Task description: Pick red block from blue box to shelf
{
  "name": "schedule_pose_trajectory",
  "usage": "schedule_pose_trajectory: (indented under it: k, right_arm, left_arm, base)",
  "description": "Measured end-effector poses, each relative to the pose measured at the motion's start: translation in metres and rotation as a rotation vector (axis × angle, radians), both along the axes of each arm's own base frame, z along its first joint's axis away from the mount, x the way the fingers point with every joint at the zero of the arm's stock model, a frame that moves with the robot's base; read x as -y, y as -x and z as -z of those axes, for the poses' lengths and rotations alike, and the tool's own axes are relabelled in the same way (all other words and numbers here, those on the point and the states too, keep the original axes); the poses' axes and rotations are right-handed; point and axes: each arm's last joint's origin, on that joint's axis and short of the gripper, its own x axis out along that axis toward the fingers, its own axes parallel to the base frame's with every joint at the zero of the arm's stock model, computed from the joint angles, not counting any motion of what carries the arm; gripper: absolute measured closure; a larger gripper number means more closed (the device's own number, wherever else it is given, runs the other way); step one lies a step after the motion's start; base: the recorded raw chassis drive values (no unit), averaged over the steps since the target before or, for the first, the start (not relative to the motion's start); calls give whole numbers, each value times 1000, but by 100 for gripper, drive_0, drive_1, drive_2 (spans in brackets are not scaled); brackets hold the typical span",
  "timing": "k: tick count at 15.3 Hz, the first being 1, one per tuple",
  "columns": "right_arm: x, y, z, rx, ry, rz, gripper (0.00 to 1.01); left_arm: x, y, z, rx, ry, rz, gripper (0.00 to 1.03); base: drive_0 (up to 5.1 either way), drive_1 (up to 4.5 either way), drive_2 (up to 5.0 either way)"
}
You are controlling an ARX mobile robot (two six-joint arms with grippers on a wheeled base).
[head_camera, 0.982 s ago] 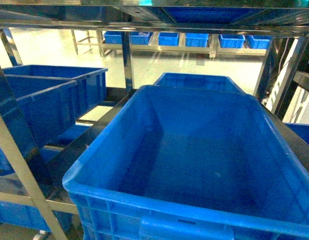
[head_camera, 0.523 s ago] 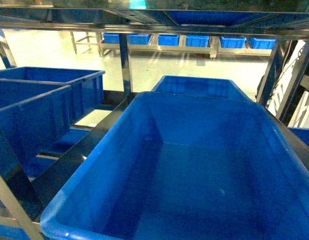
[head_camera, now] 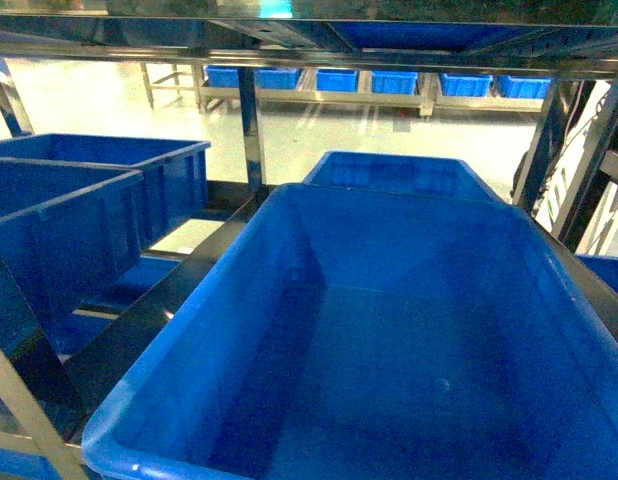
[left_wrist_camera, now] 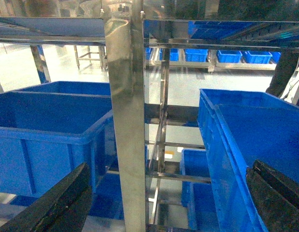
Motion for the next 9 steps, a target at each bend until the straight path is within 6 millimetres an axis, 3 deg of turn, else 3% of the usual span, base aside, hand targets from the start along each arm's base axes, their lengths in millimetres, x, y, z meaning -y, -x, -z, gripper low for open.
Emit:
schedule_pose_trajectory:
  k: [9]
  right_arm:
    - [0, 0, 0, 0, 0, 0, 73]
  left_arm:
    - [0, 0, 0, 0, 0, 0, 5]
  base:
    - [0, 0, 0]
